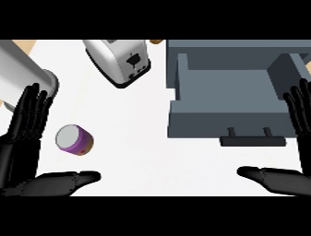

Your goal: Pick up the can, place it into the drawer and close the drawer

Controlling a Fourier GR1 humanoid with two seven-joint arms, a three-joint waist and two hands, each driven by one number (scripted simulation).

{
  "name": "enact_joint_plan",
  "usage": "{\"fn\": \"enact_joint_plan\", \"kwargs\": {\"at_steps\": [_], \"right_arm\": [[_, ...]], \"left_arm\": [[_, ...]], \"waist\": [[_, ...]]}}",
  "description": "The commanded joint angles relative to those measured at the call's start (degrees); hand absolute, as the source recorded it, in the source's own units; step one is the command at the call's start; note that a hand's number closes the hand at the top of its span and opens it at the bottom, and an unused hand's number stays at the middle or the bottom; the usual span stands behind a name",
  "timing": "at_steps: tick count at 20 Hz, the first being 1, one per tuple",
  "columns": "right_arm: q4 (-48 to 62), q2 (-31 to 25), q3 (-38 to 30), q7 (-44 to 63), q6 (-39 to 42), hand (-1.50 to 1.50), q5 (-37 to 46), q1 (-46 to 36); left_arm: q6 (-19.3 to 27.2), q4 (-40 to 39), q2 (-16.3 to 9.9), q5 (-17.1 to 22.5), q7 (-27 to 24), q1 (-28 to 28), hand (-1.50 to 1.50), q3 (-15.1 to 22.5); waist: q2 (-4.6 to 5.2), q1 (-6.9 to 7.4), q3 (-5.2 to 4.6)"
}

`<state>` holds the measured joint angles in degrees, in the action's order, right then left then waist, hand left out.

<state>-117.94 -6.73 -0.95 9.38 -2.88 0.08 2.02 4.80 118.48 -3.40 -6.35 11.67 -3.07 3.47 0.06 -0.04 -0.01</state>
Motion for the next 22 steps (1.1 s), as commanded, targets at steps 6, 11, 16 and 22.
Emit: {"fn": "enact_joint_plan", "kwargs": {"at_steps": [6,11,16,22], "right_arm": [[-0.3,-0.1,-2.9,2.2,1.1,-1.50,-1.6,3.2],[-3.4,1.0,-2.3,0.7,2.7,-1.50,-1.8,7.5],[-7.6,0.9,-3.9,0.8,4.9,-1.50,-3.0,11.8],[0.5,1.6,-5.7,-4.6,6.0,-1.50,-1.7,9.4]], "left_arm": [[3.4,9.7,2.7,-7.6,11.8,-6.0,-1.50,7.3],[0.9,4.5,-0.2,2.5,12.5,0.2,-1.50,-4.7],[2.1,7.8,1.4,-0.5,14.4,-3.0,-1.50,-1.5],[0.6,1.6,0.9,2.3,8.5,-3.4,-1.50,-5.4]], "waist": [[-0.15,0.25,0.02],[-0.08,-0.01,0.00],[-0.13,-0.07,0.01],[-0.09,0.07,0.00]]}}
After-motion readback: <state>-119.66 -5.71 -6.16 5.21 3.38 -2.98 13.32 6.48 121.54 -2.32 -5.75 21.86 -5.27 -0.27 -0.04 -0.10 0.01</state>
